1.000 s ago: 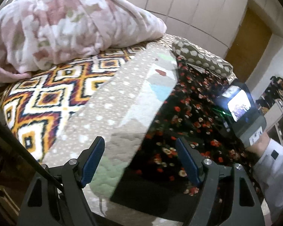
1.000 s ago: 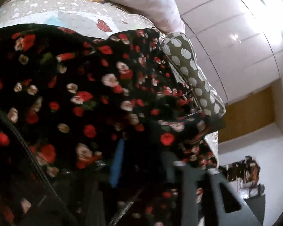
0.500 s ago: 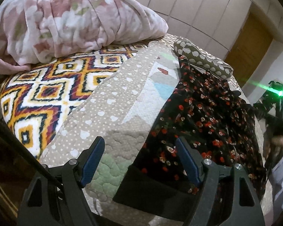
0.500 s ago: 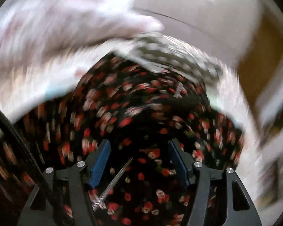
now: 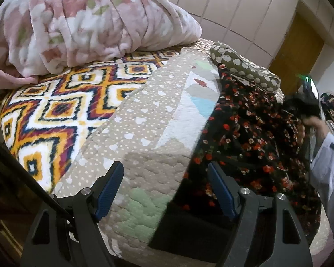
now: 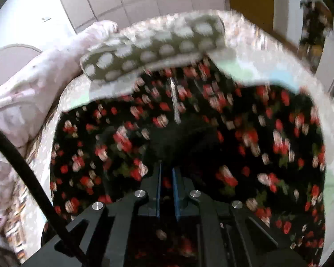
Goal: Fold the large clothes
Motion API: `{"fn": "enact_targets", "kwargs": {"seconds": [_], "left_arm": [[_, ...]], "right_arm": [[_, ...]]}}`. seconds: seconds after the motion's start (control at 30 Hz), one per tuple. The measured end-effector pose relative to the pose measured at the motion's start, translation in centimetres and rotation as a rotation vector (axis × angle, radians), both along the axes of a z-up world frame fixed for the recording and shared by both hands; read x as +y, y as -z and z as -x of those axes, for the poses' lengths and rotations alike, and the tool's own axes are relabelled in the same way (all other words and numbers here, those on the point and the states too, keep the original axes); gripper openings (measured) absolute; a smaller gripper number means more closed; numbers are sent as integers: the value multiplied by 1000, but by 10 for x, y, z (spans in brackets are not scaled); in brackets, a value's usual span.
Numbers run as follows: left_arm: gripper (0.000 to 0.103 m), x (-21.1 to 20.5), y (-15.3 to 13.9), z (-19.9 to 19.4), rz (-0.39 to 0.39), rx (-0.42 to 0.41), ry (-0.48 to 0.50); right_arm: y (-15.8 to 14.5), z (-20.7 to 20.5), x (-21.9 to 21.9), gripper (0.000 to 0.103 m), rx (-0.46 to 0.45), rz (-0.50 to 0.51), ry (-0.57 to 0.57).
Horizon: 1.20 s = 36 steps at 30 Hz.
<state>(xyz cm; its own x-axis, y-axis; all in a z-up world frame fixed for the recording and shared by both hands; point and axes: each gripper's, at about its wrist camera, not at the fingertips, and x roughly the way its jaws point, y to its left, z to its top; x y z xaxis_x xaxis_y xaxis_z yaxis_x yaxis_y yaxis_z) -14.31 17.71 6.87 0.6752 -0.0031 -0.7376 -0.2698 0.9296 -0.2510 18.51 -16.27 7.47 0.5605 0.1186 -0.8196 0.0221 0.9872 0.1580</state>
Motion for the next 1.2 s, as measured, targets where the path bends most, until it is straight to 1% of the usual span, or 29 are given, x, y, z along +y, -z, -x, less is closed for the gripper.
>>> {"fn": "enact_targets", "kwargs": {"seconds": [0.07,0.13,0.17,0.23,0.27,0.3,0.33,0.37,0.4,0.47,0.53,0.6,0.67,0.7,0.77,0.8,0.87,0.97,1.03,1.1,1.17,1.2], "left_arm": [[77,3,2,-1,2,2,-3],[77,6,4,-2,7,4,-7],[77,7,5,-2,8,5,-9],[77,9,6,-2,10,8,-9],[77,10,7,-2,10,11,-11],[77,11,7,-2,11,13,-13],[77,12,8,-2,11,14,-15],[77,13,7,-1,10,14,-18],[77,14,7,0,10,12,-23],[77,16,6,1,10,10,-29],[77,16,6,2,12,9,-33],[77,14,6,2,12,10,-31],[77,10,5,2,6,12,-22],[77,8,4,3,1,13,-17],[77,3,3,3,-8,16,-6],[77,1,3,3,-12,19,-1],[77,-2,2,4,-19,24,4],[77,-5,-1,6,-31,26,4],[77,-7,-4,7,-41,29,2],[77,-8,-5,8,-45,30,5],[77,-7,-4,5,-45,34,15],[77,-6,-2,2,-46,38,21]], "right_arm": [[-9,1,33,10,-51,31,-52],[-12,2,75,10,-75,52,-139],[-10,4,100,10,-83,72,-194],[-2,12,148,14,-92,118,-313],[5,16,168,14,-82,118,-379],[14,22,189,21,-61,115,-454],[23,30,208,31,-48,134,-514],[29,39,223,35,-47,164,-566],[34,52,238,39,-57,193,-623],[36,72,252,39,-71,219,-698],[30,88,251,41,-82,221,-733],[18,96,233,44,-95,204,-718],[6,94,207,45,-100,177,-672],[1,92,187,45,-97,160,-630],[-5,84,146,45,-78,134,-533],[-6,79,118,45,-59,130,-468],[-6,75,70,45,-29,144,-357],[-4,77,-16,45,23,122,-177],[-5,89,-77,46,48,95,-51],[-12,112,-132,48,53,77,51],[-19,139,-168,54,32,72,104],[-23,156,-186,60,17,75,124]]}}
